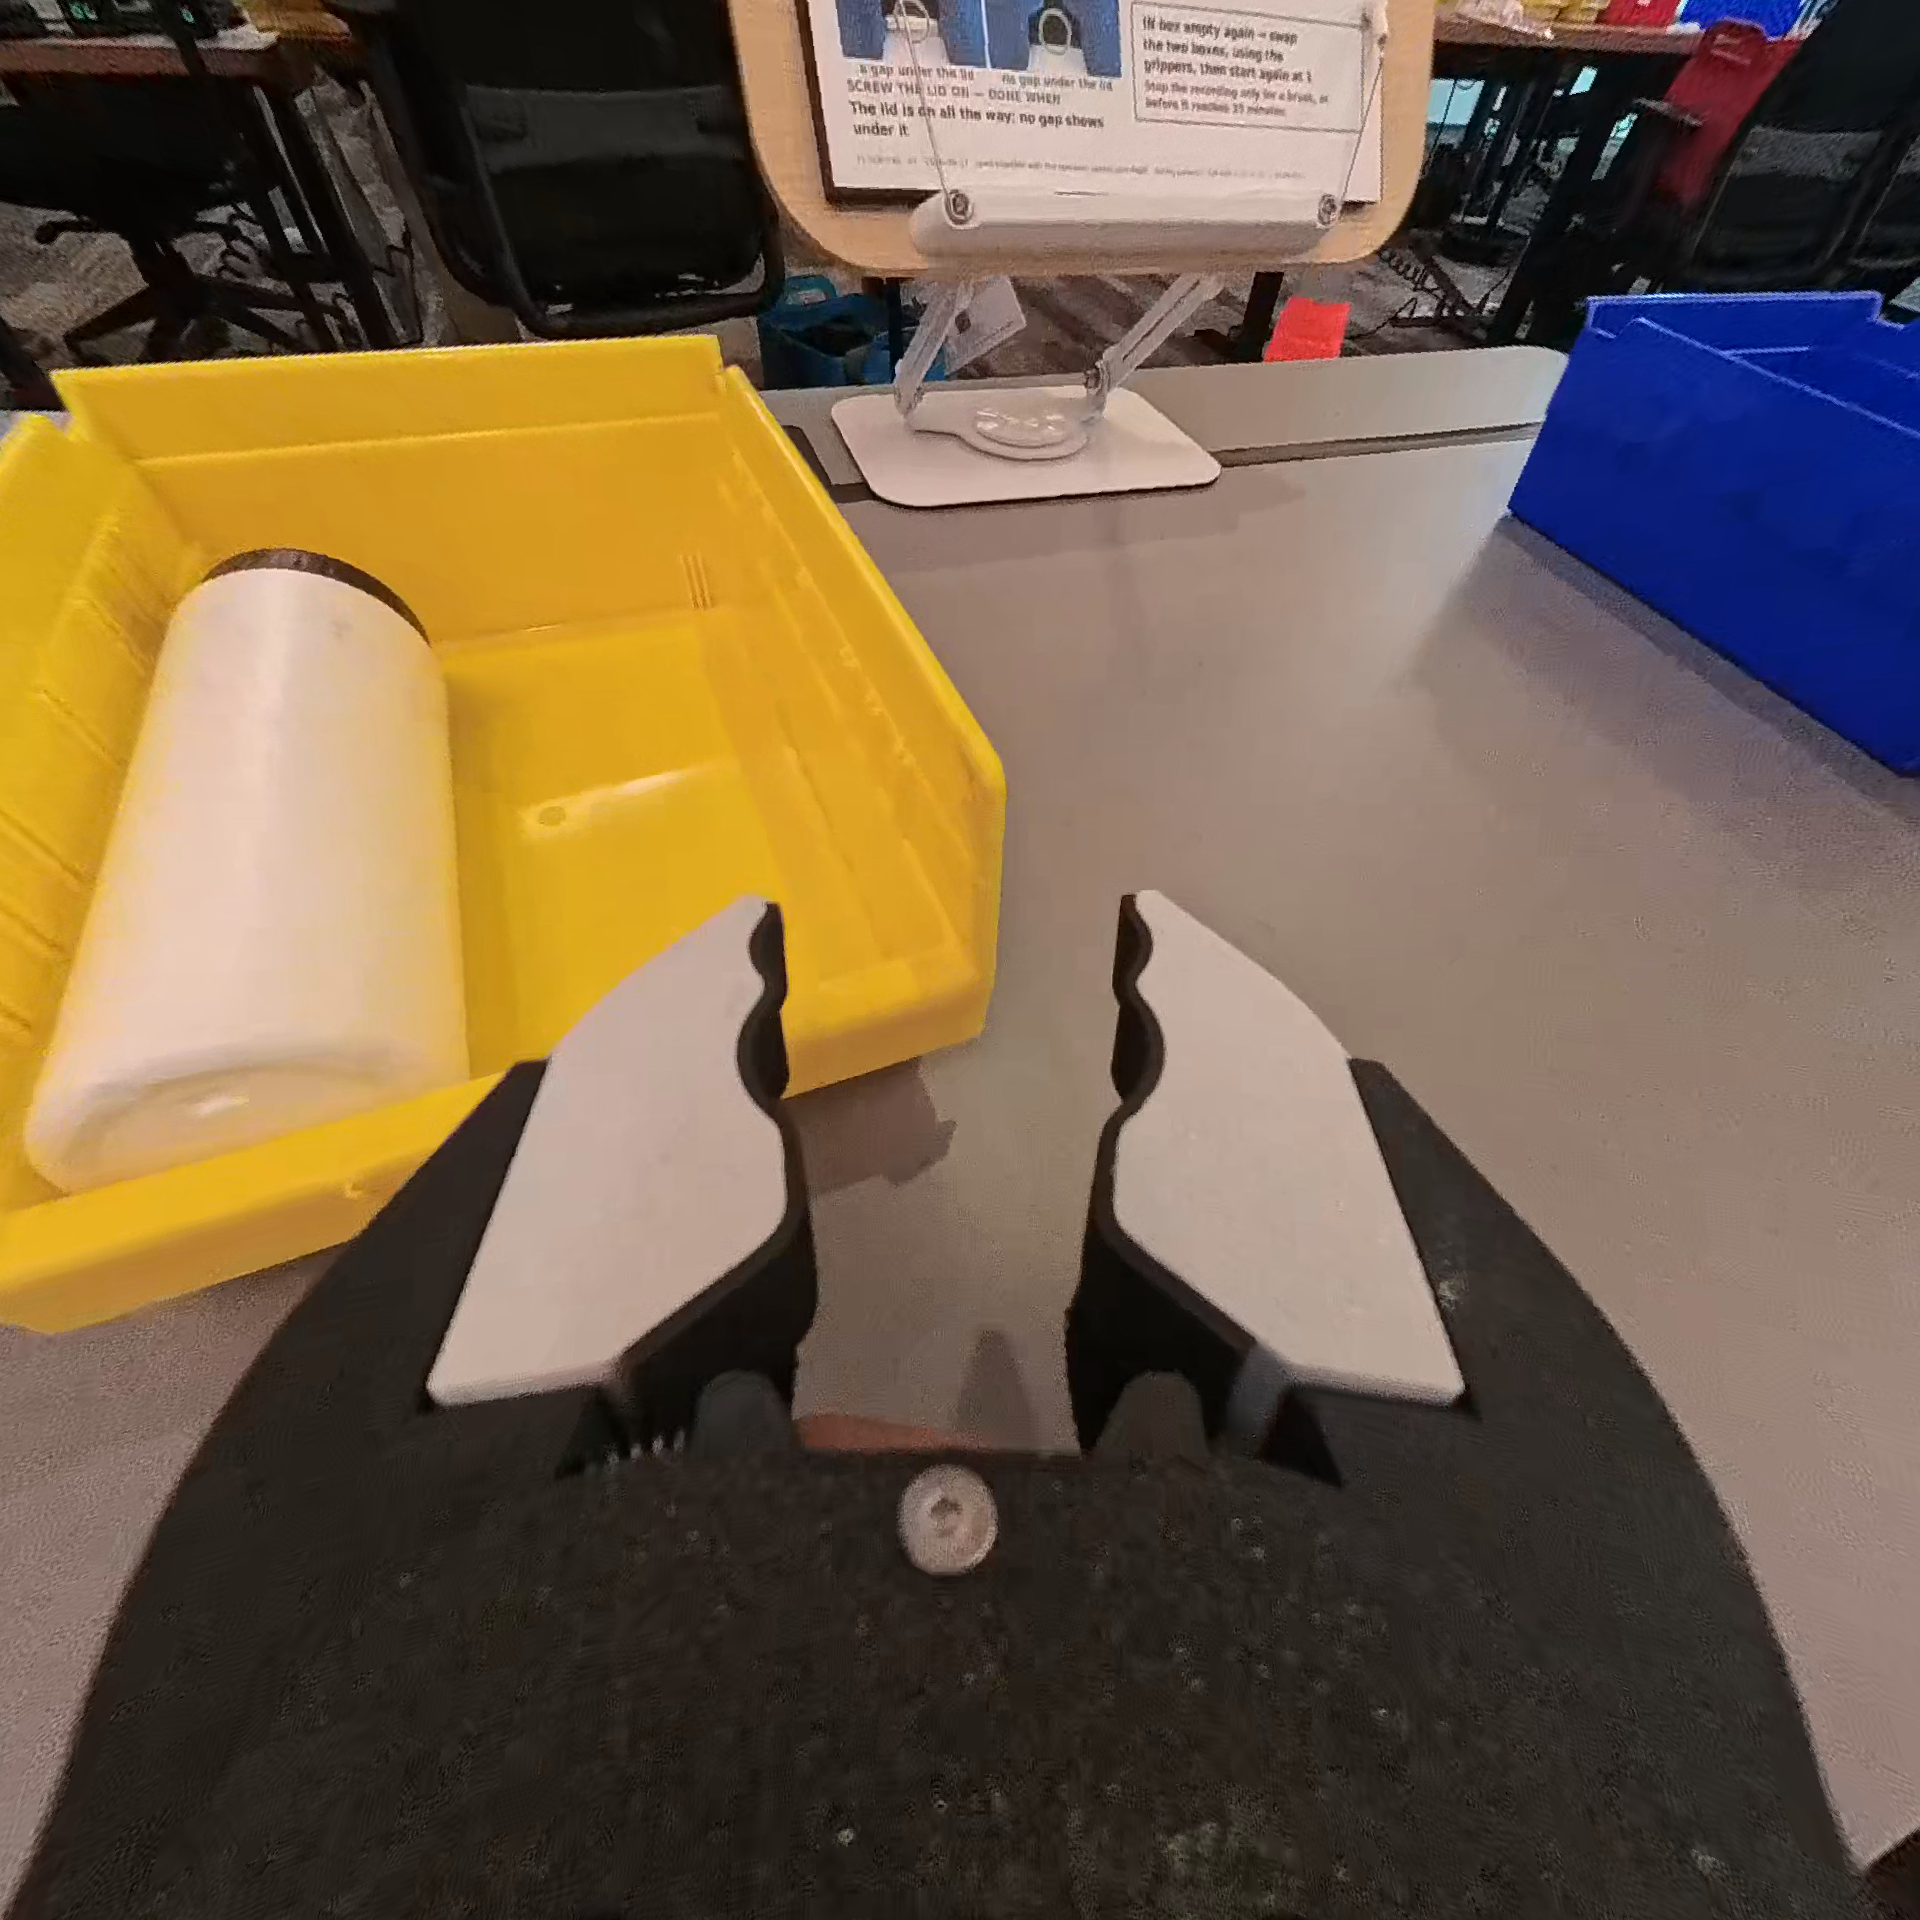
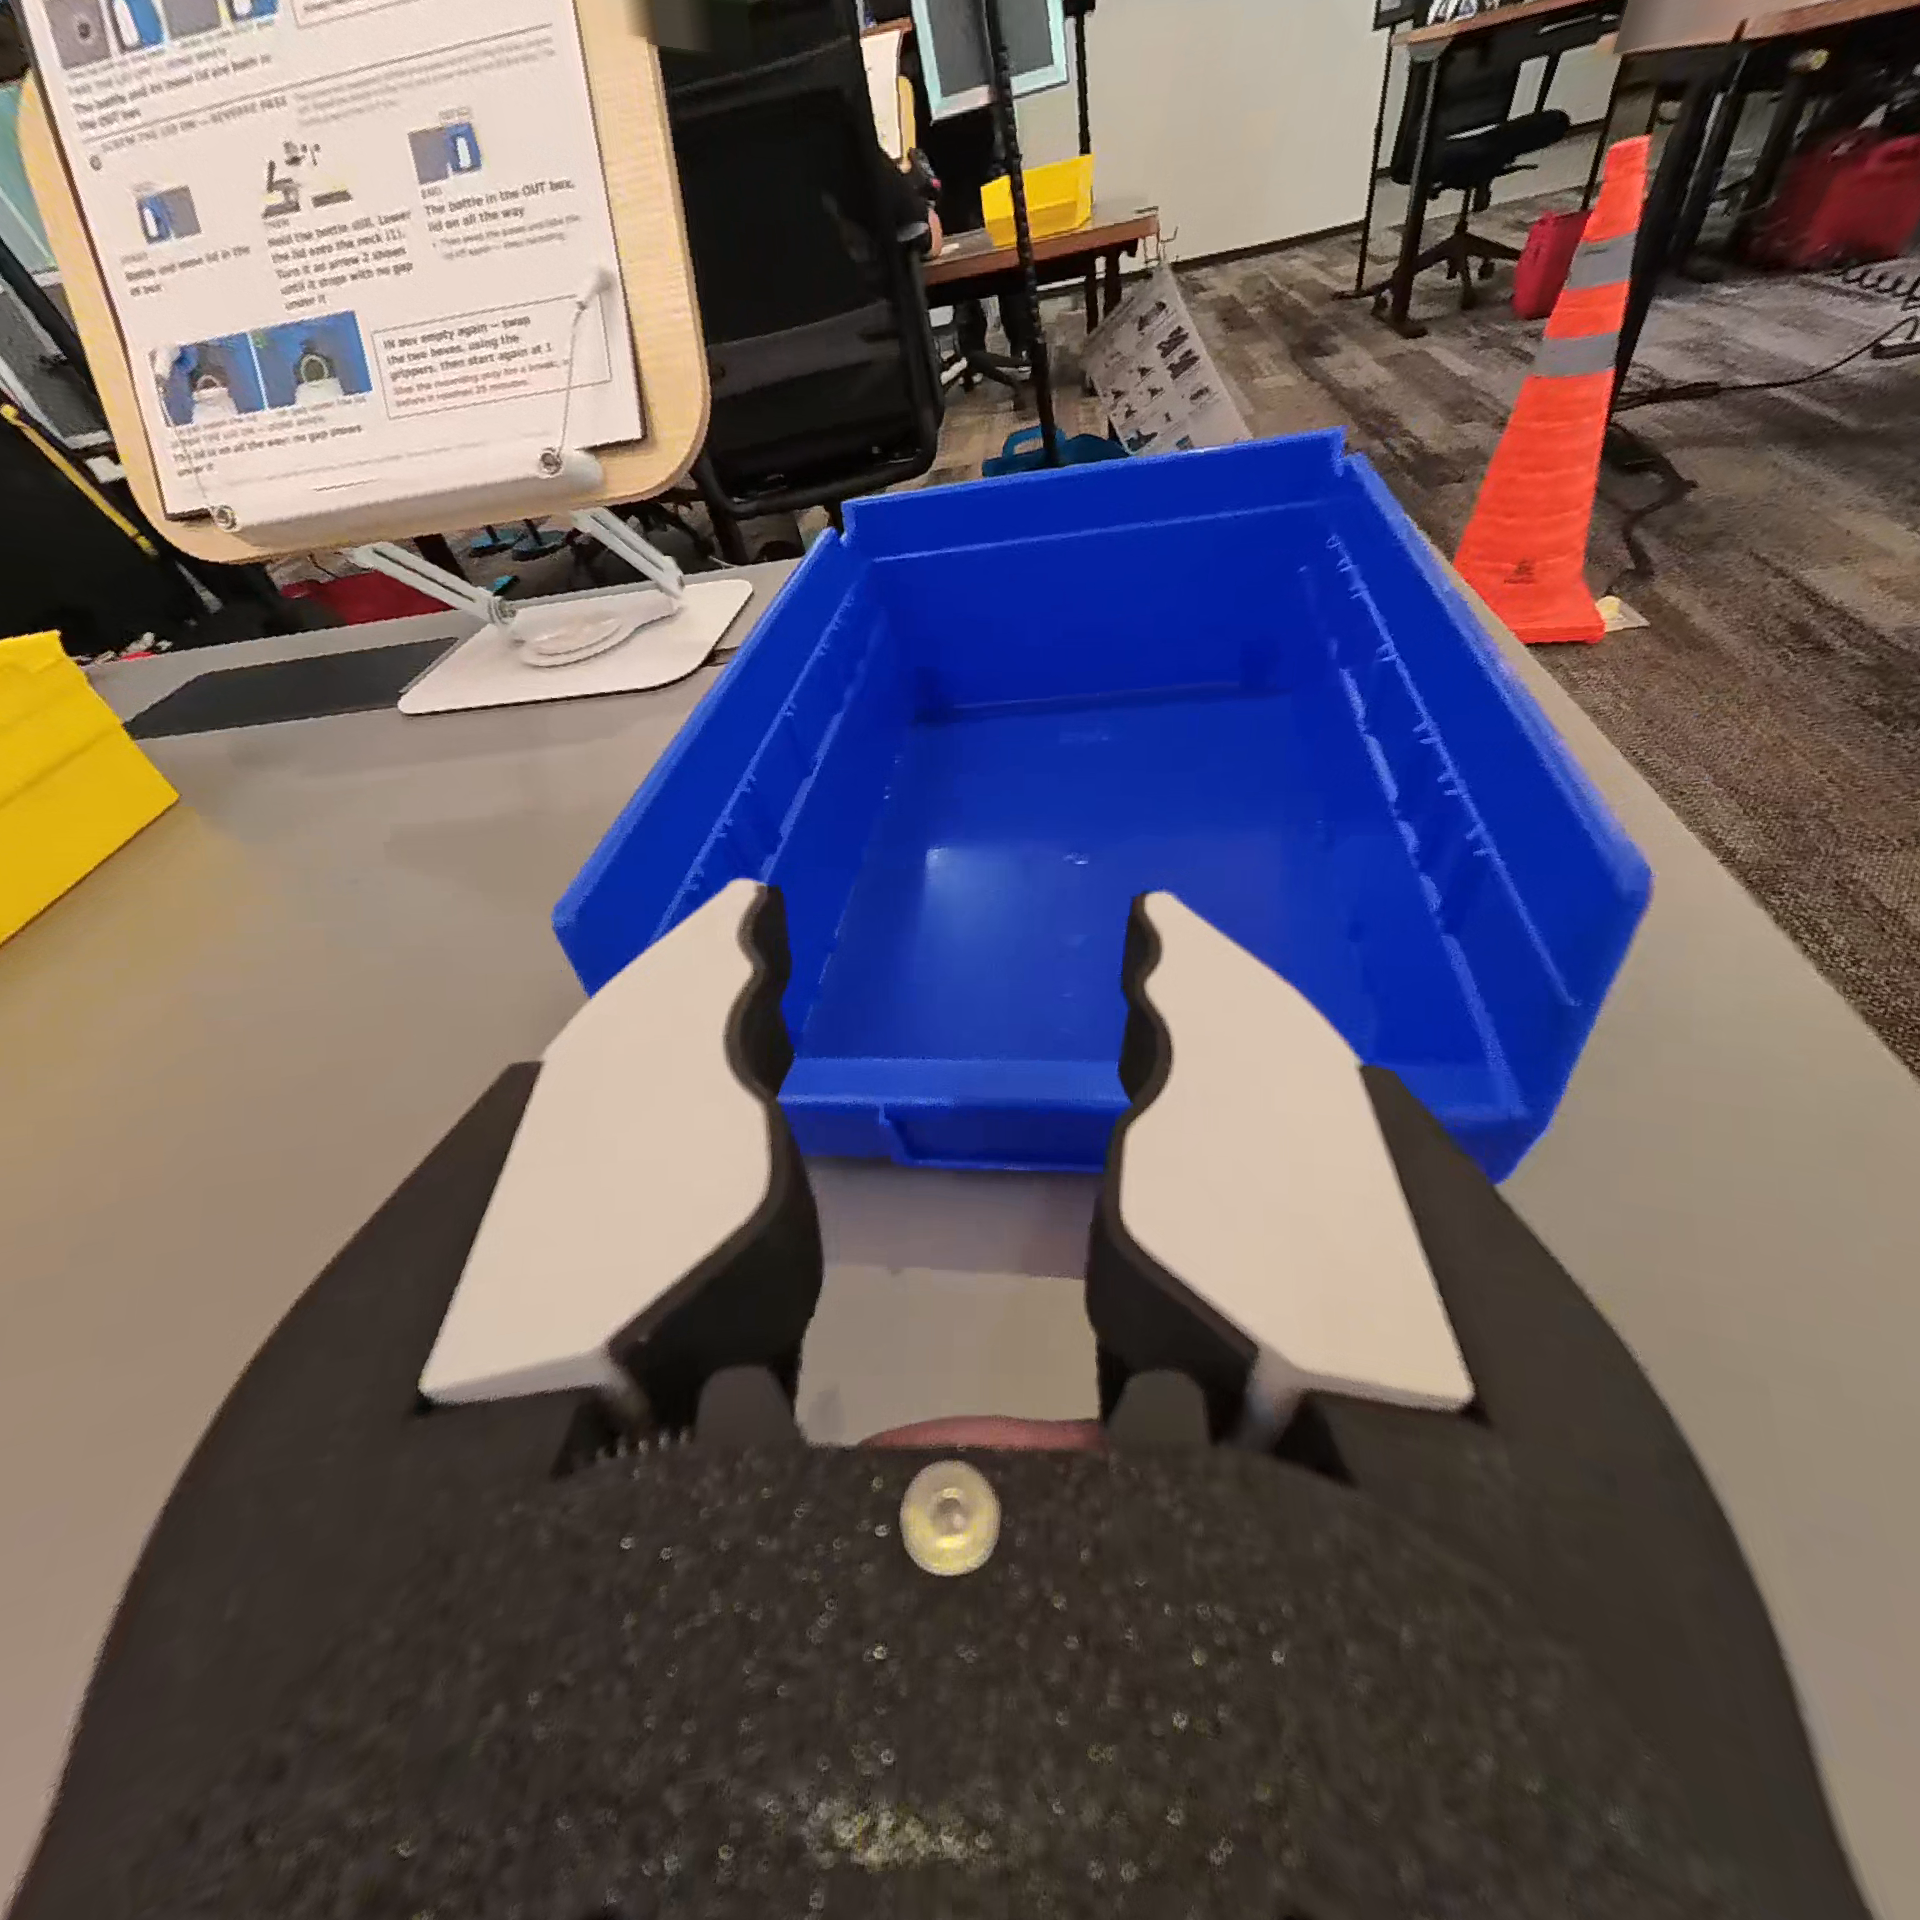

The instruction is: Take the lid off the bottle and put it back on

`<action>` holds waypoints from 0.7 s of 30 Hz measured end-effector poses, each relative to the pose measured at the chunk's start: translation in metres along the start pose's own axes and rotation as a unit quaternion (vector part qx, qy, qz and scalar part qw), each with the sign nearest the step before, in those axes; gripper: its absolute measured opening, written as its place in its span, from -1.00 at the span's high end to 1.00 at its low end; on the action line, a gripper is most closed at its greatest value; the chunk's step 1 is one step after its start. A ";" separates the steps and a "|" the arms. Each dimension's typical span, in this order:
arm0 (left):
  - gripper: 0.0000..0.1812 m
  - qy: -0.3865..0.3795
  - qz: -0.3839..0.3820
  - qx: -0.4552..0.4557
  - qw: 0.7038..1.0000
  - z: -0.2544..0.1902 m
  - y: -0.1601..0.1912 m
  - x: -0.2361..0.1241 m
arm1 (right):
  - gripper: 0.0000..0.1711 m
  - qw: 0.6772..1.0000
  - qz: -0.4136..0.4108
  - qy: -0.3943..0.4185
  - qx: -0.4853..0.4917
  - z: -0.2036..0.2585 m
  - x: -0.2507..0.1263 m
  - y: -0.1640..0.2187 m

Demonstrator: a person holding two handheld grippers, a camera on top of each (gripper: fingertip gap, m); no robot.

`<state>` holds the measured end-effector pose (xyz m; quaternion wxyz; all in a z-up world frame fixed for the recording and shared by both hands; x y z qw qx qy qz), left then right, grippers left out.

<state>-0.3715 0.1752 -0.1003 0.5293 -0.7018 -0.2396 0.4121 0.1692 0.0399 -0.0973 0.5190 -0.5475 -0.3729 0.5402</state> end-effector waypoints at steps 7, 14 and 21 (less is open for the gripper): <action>0.33 -0.003 0.010 0.009 1.000 0.000 0.002 0.001 | 0.36 0.999 0.013 -0.024 -0.027 0.017 0.004 0.004; 0.32 -0.007 0.018 0.011 1.000 0.001 0.003 0.004 | 0.40 0.999 0.027 -0.036 -0.007 0.017 0.006 0.009; 0.27 -0.004 0.016 0.003 1.000 0.007 -0.007 0.000 | 0.41 0.998 0.037 -0.043 0.025 0.015 0.009 0.012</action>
Point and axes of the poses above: each gripper's, where its closed fingertips meet, x out along the fingers, y out of its underside, z = x × y across the jaws, the point moved 6 cm from there along -x, back along the fingers, and after that the axes turned 3 degrees about -x, right-handed, at the moved point
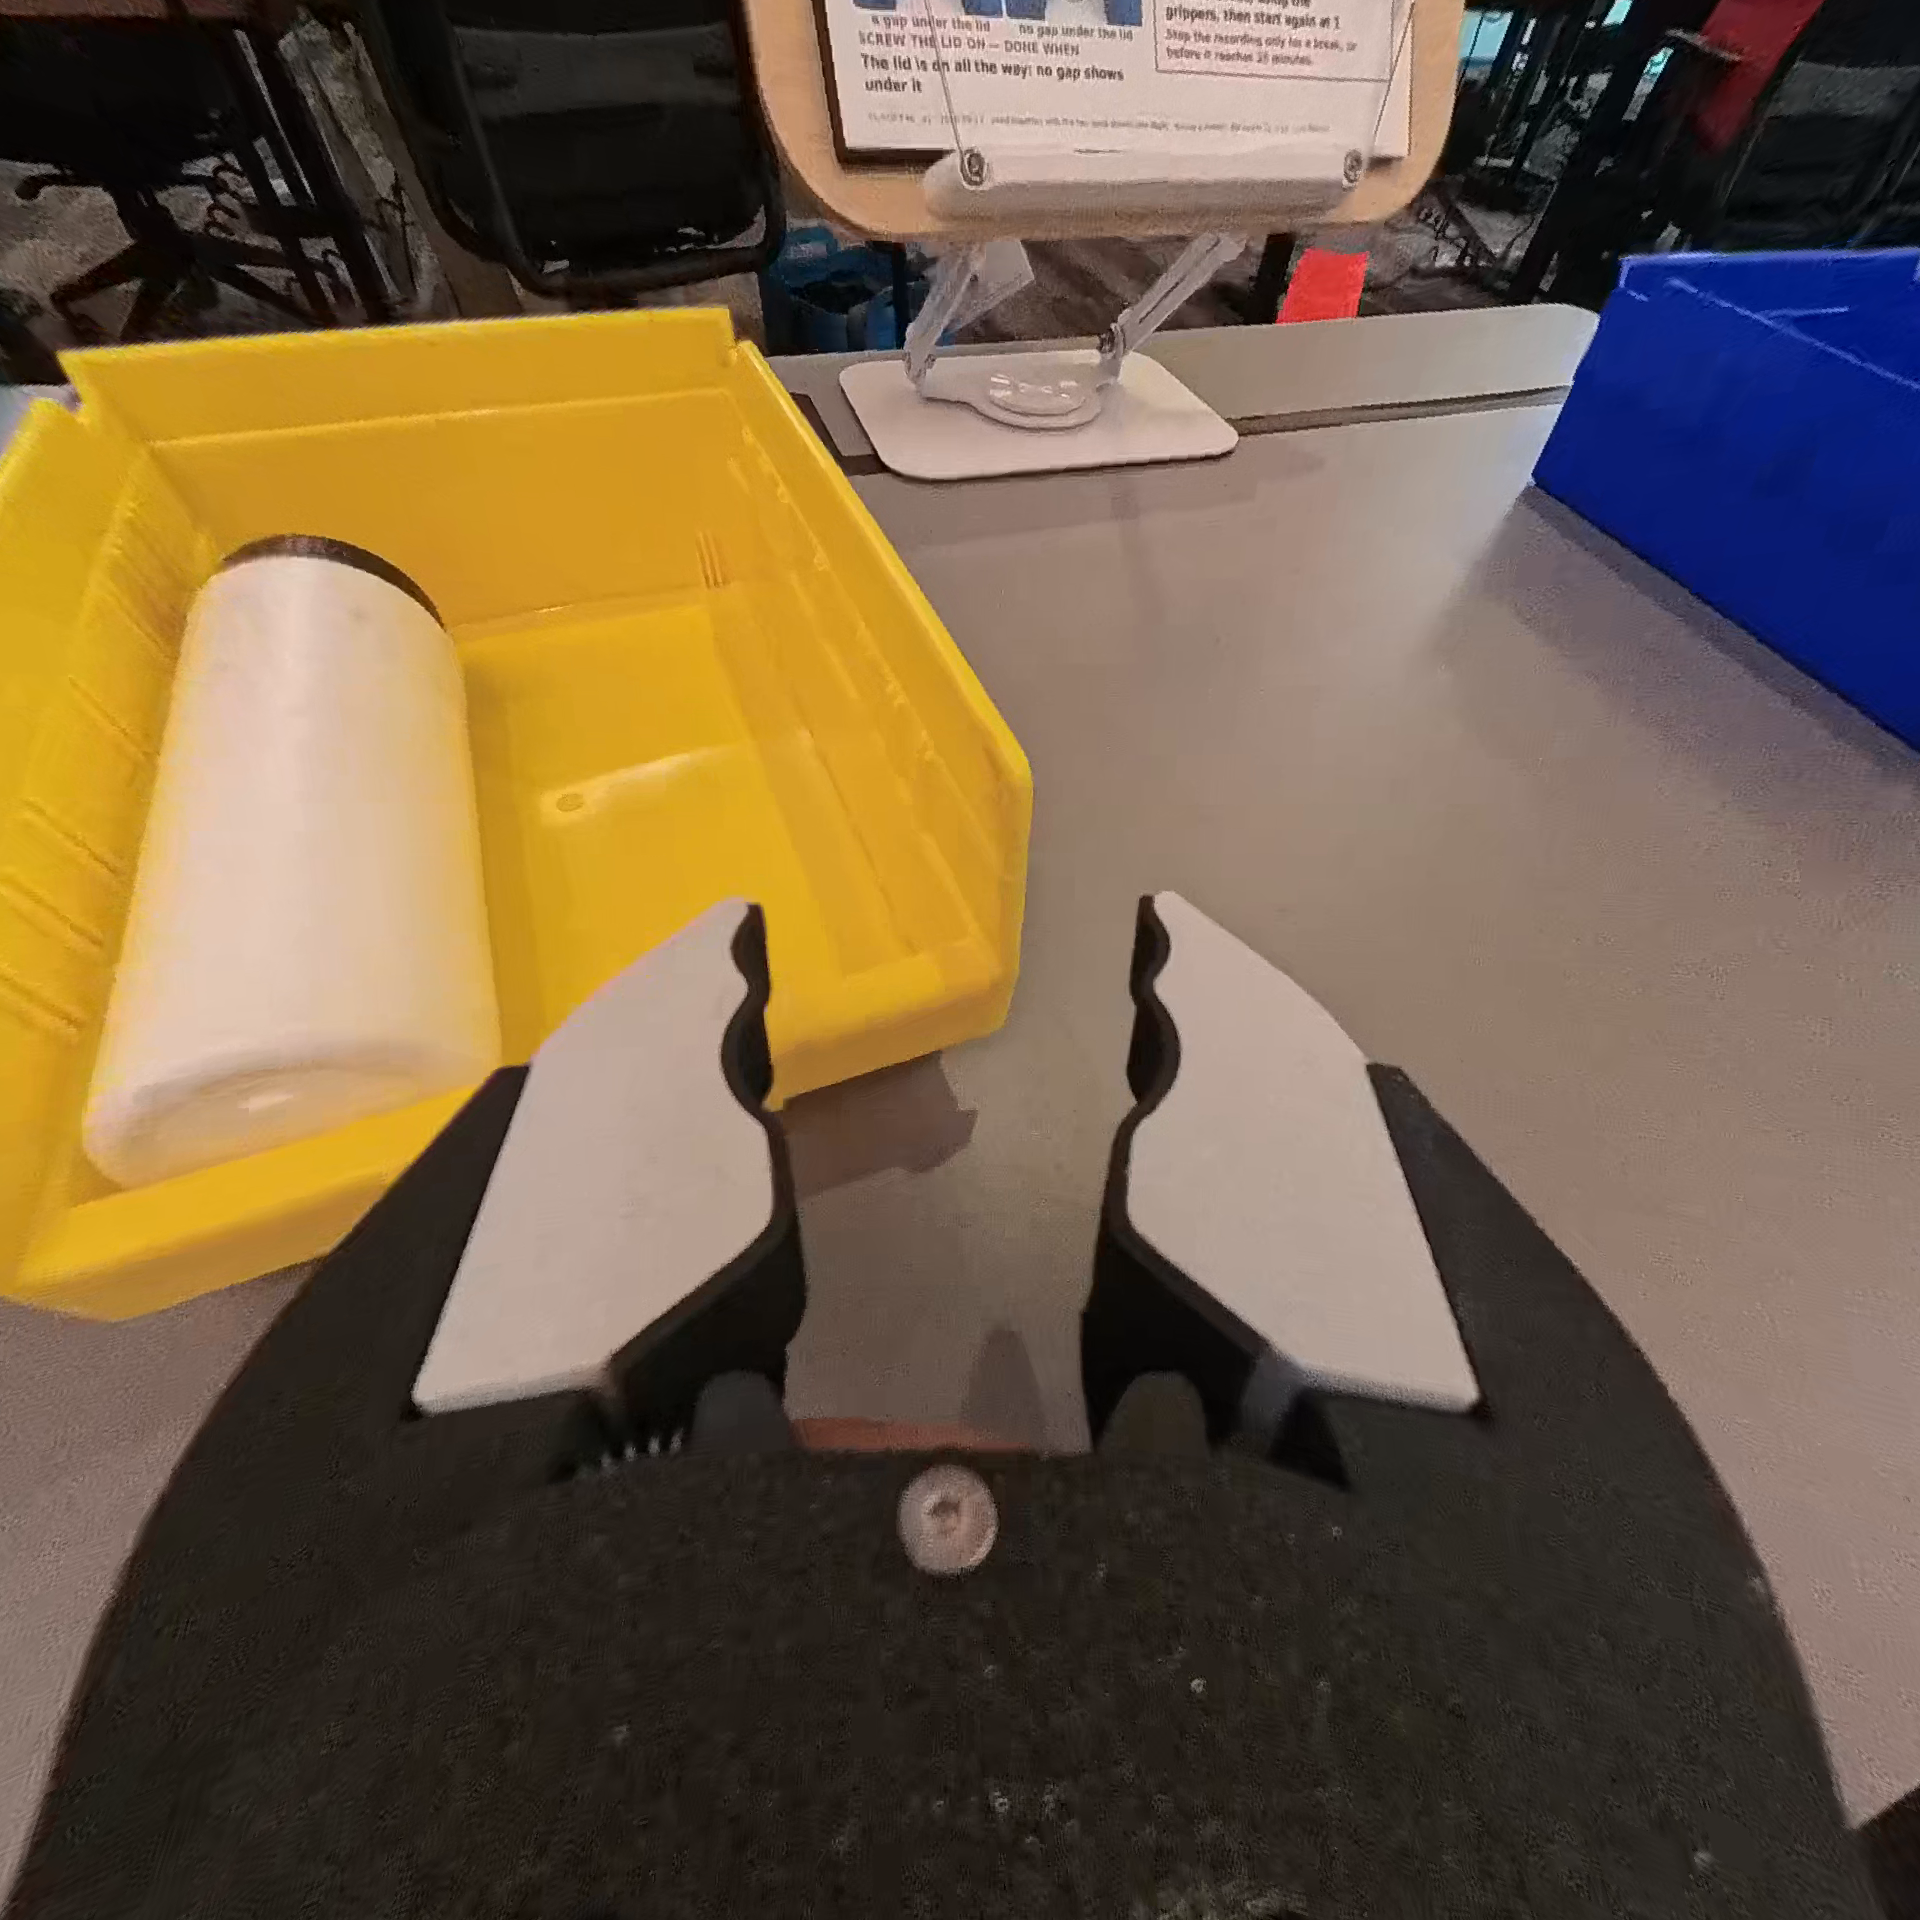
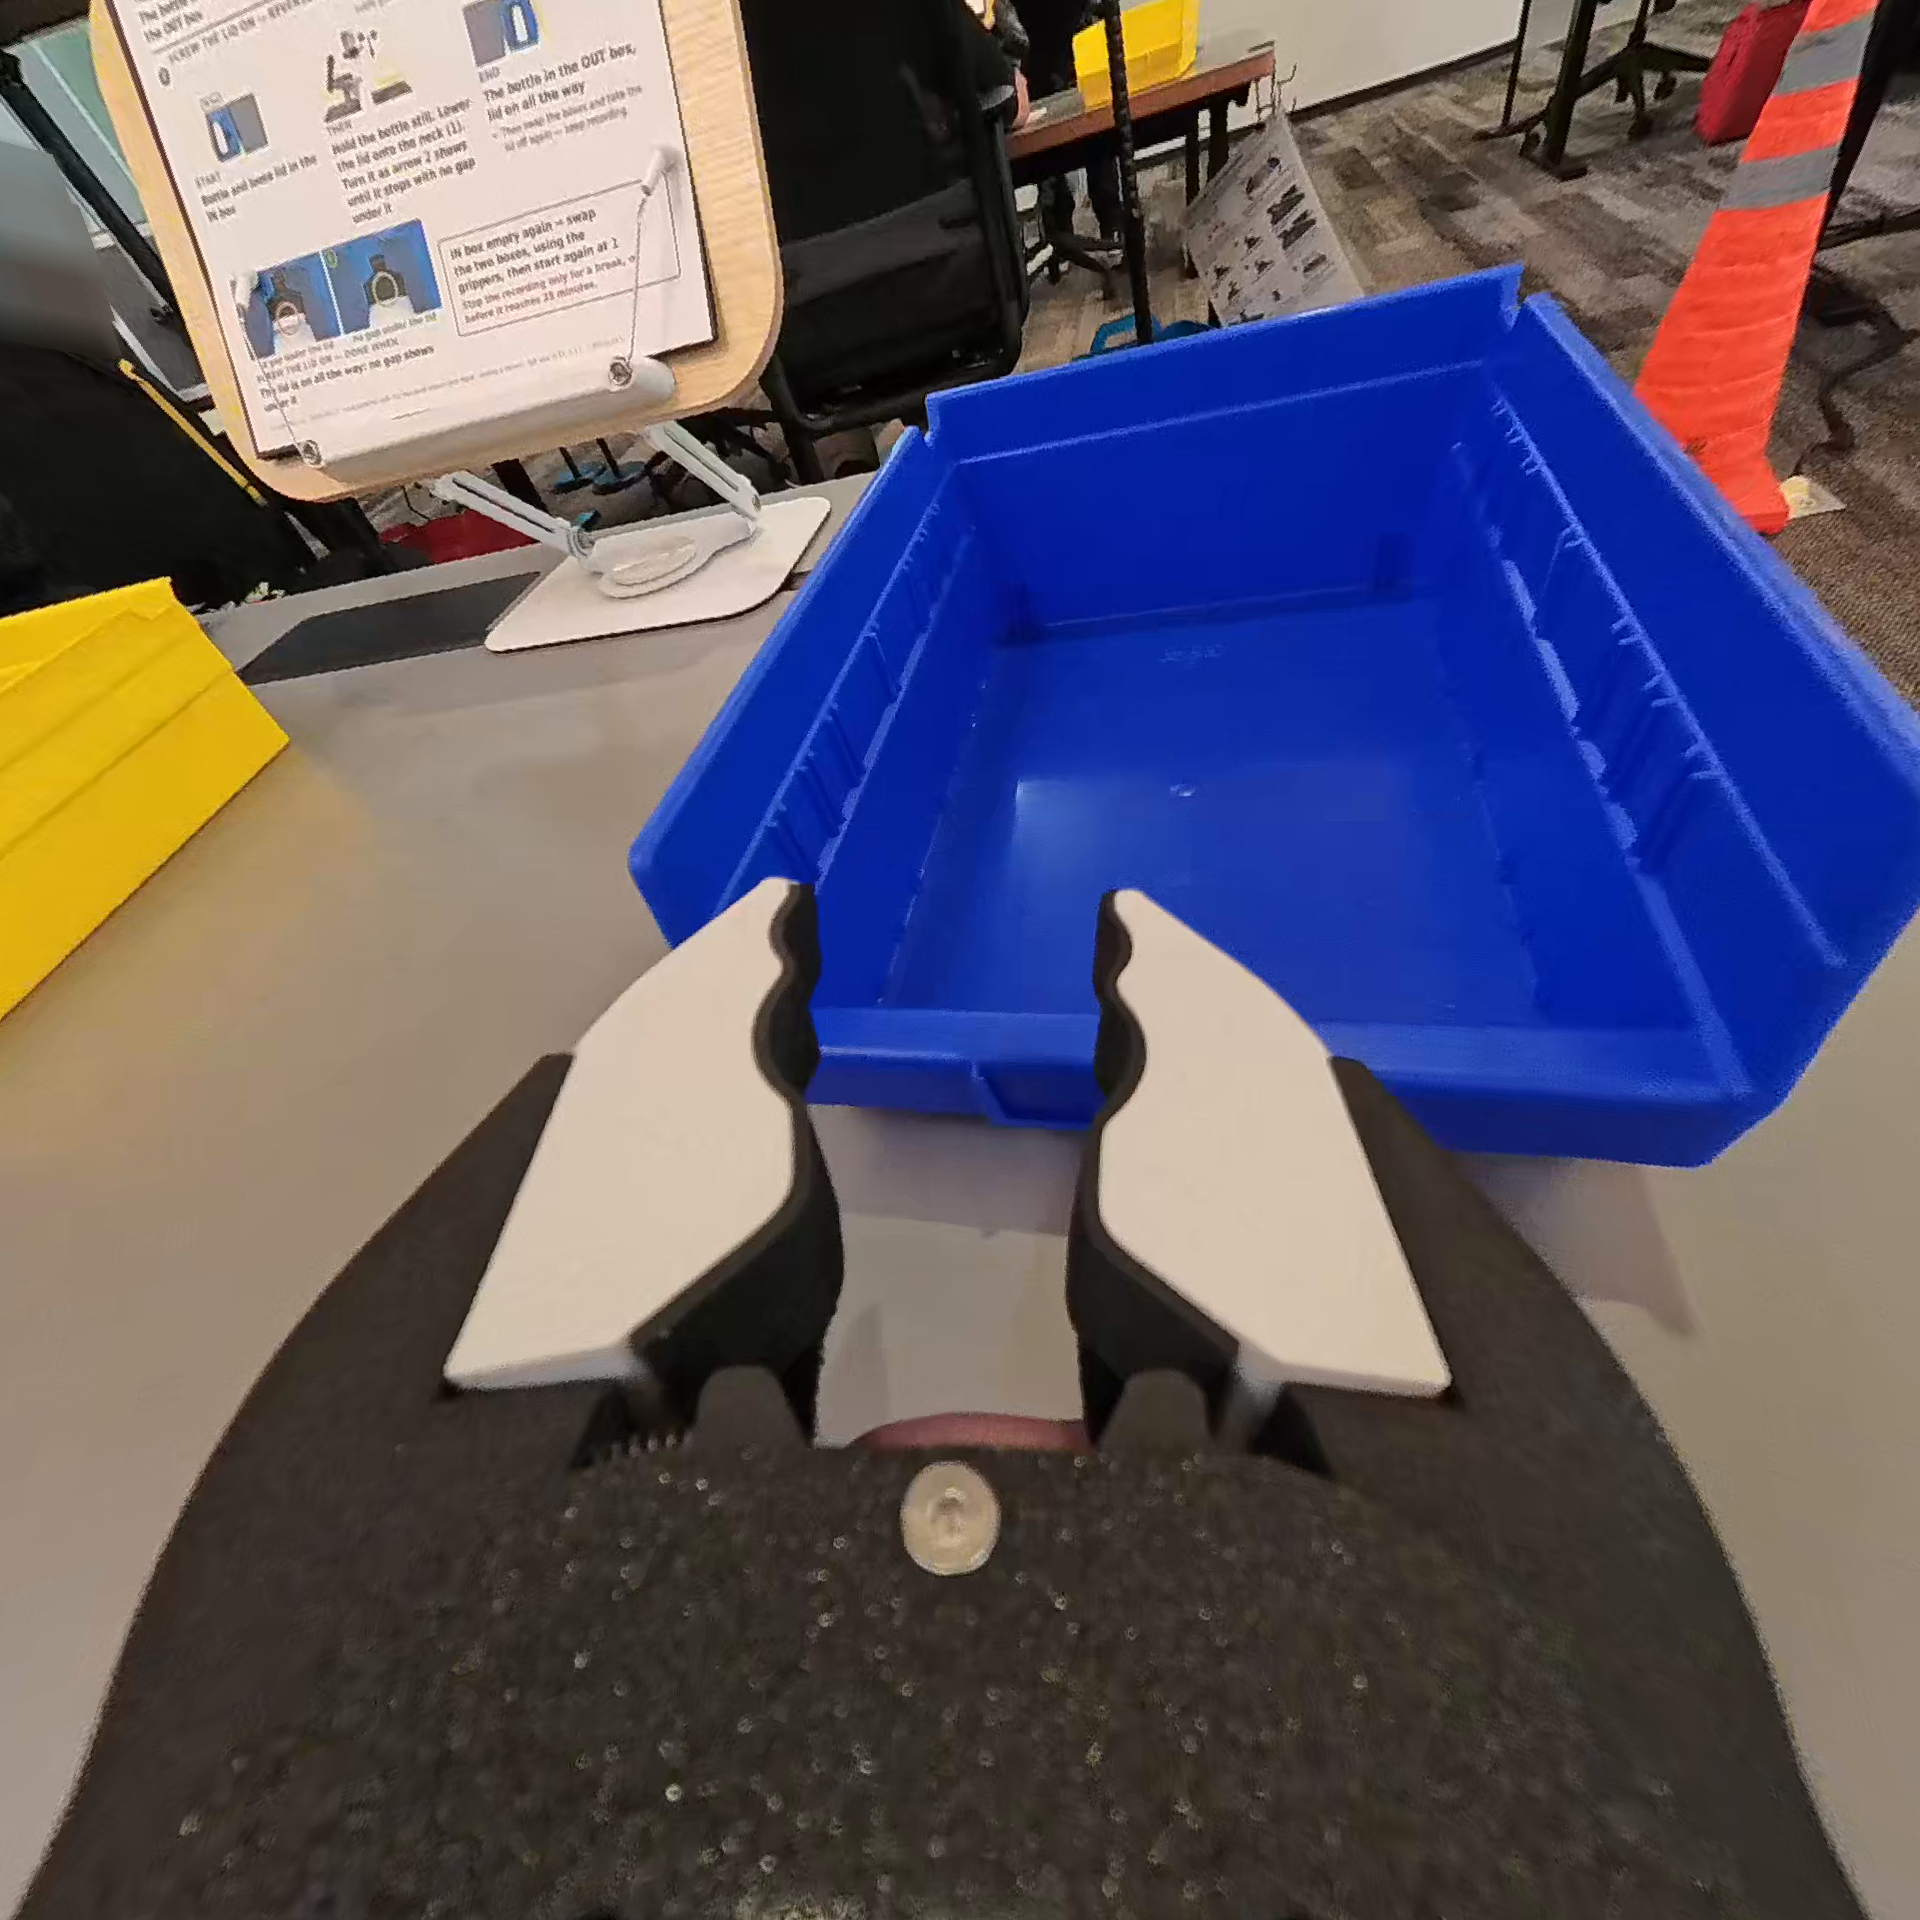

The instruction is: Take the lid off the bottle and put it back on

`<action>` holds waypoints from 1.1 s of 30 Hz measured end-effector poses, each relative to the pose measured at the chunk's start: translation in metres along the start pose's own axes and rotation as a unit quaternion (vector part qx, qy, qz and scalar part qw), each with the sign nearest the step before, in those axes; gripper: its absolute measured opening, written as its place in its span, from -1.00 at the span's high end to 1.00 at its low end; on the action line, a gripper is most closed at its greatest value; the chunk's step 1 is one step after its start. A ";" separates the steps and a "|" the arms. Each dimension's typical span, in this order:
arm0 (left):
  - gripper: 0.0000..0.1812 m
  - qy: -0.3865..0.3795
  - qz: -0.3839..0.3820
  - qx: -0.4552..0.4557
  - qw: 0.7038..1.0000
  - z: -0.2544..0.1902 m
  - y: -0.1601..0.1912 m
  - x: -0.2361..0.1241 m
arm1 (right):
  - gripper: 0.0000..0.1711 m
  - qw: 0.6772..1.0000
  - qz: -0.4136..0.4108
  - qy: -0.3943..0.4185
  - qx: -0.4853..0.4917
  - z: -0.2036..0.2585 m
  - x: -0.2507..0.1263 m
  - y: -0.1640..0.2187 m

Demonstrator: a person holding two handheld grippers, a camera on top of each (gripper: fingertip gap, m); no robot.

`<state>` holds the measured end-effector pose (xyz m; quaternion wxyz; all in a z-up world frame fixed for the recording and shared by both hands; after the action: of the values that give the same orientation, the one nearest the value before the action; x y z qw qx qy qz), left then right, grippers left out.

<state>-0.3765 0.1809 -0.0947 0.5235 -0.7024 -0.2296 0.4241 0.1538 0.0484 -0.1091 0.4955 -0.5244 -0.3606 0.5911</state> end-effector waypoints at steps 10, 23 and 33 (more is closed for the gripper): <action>-0.06 -0.116 0.275 -0.017 0.954 0.098 -0.070 0.066 | 0.40 1.000 0.009 -0.008 -0.015 0.008 0.003 0.002; -0.07 -0.238 0.485 -0.030 0.841 0.162 -0.035 0.173 | 0.40 1.000 0.018 -0.022 -0.002 0.009 0.006 0.005; -0.04 -0.157 0.513 -0.035 0.843 0.165 -0.039 0.175 | 0.40 0.999 0.023 -0.029 -0.007 0.013 0.006 0.007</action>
<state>-0.4155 0.4178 -0.1361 0.1631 -0.6618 0.0703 0.7284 0.1399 0.0535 -0.1147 0.4673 -0.5184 -0.3672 0.6149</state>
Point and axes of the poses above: each gripper's, where its closed fingertips meet, x out along the fingers, y out of its underside, z = x × y across the jaws, the point moved 6 cm from there along -x, back along the fingers, and after that the axes turned 3 degrees about -x, right-handed, at the moved point
